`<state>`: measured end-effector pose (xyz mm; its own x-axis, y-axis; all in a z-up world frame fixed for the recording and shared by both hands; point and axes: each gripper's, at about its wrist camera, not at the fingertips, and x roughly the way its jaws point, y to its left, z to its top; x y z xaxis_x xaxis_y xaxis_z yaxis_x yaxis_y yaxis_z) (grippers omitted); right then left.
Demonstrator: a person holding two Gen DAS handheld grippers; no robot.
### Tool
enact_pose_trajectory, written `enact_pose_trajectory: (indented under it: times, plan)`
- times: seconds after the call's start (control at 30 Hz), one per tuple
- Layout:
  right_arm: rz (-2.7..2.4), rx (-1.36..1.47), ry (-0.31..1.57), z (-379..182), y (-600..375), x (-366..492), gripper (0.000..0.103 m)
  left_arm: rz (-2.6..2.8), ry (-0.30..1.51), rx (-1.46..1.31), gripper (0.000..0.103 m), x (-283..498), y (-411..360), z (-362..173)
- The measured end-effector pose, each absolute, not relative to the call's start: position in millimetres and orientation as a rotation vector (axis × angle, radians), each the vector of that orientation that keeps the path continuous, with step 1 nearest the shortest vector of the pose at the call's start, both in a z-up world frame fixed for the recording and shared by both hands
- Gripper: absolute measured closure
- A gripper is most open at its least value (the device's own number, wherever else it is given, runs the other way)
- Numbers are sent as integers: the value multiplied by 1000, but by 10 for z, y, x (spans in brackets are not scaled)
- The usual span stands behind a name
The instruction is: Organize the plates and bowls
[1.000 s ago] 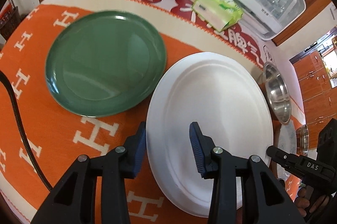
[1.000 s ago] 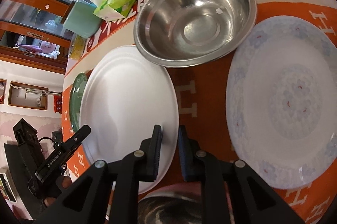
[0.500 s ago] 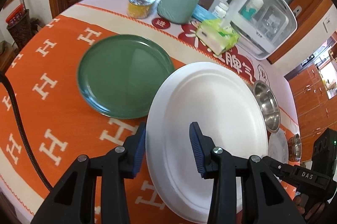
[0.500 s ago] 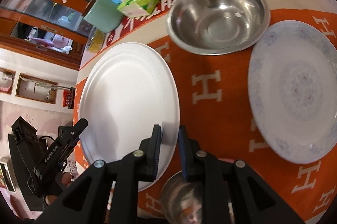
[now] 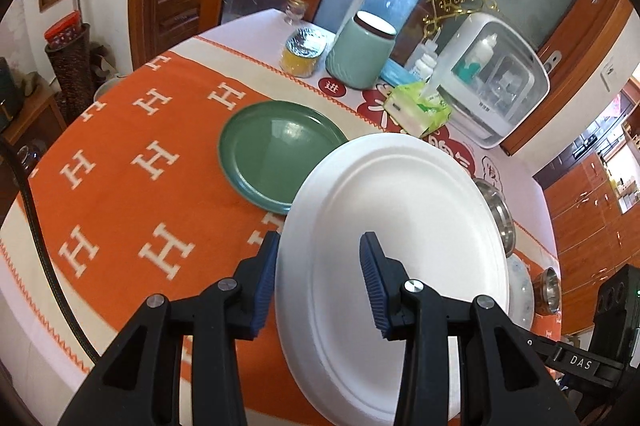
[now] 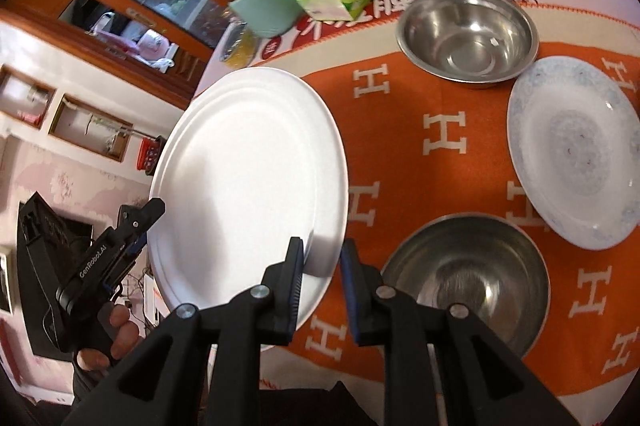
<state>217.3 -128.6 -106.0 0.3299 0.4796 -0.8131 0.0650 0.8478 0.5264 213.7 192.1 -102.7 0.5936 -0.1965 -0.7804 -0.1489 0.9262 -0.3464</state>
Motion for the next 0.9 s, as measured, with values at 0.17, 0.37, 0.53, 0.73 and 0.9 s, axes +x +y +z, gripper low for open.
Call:
enact_pose_trajectory:
  times: [0.17, 0.37, 0.53, 0.73, 0.9]
  plan:
    - [289, 461, 1187, -911, -1247, 1874, 83, -33, 915, -397, 65, 1808, 1914, -880]
    - [269, 427, 1157, -801, -1302, 1439, 83, -60, 900, -377, 65, 1442, 1805, -738]
    - [242, 405, 1140, -751, -1344, 1079, 83, -82, 909, -356, 64, 1096, 1693, -706]
    - [212, 355, 1142, -783, -1373, 689, 82, -87, 929, -338, 63, 708, 1576, -763]
    - [216, 344, 1156, -851, -1362, 428, 81, -77, 955, -318, 62, 432, 1529, -818]
